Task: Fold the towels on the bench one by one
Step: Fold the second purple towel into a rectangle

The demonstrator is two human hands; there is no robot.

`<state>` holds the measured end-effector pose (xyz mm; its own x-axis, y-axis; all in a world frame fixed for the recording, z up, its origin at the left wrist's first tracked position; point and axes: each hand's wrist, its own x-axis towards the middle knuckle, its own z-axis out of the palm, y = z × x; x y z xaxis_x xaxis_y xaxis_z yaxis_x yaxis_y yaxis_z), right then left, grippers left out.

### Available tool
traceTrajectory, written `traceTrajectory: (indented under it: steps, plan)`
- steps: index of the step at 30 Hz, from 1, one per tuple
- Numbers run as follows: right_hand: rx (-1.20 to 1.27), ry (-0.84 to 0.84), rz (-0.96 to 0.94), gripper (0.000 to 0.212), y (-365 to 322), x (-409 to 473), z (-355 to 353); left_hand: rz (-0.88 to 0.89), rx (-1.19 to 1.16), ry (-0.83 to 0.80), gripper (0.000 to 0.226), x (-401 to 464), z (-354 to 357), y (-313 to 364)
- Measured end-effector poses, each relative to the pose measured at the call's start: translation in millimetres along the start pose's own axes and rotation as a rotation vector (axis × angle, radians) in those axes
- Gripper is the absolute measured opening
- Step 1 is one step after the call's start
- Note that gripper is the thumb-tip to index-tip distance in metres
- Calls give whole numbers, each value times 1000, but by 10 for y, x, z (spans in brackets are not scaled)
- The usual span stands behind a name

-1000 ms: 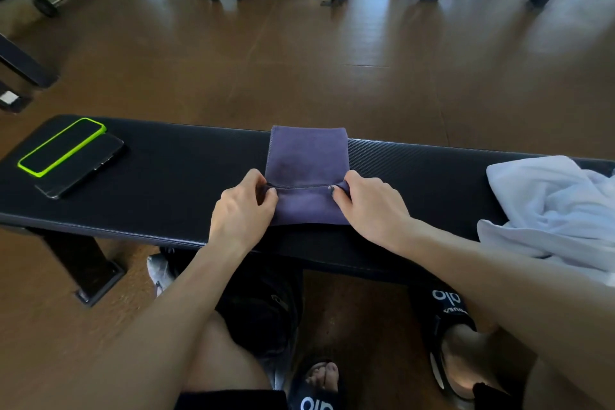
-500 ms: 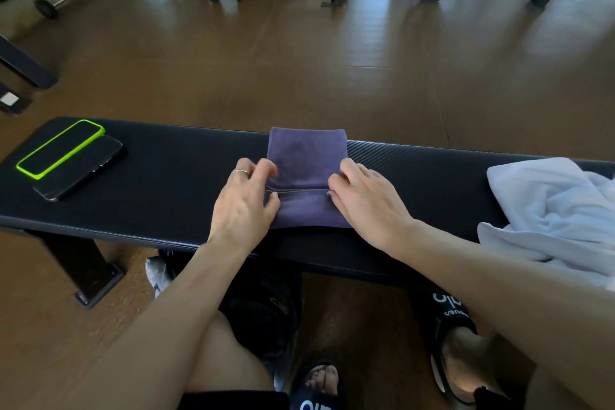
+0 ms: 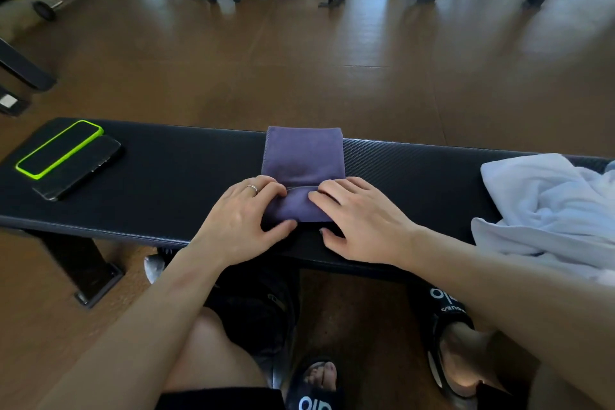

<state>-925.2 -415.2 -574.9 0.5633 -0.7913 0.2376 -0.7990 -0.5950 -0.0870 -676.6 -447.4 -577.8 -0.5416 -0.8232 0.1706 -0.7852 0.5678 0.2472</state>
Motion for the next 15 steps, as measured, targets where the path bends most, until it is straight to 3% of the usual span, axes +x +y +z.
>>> traceTrajectory:
  steps: [2, 8, 15]
  plan:
    - [-4, 6, 7, 34, 18, 10, 4, -11, -3, -42, 53, -24, -20, 2]
    - [41, 96, 32, 24, 89, 73, -44, -31, 2, -1, 47, -2, -90, 54]
    - [412, 160, 228, 12, 187, 103, -226, -315, -484, 92, 10, -74, -178, 113]
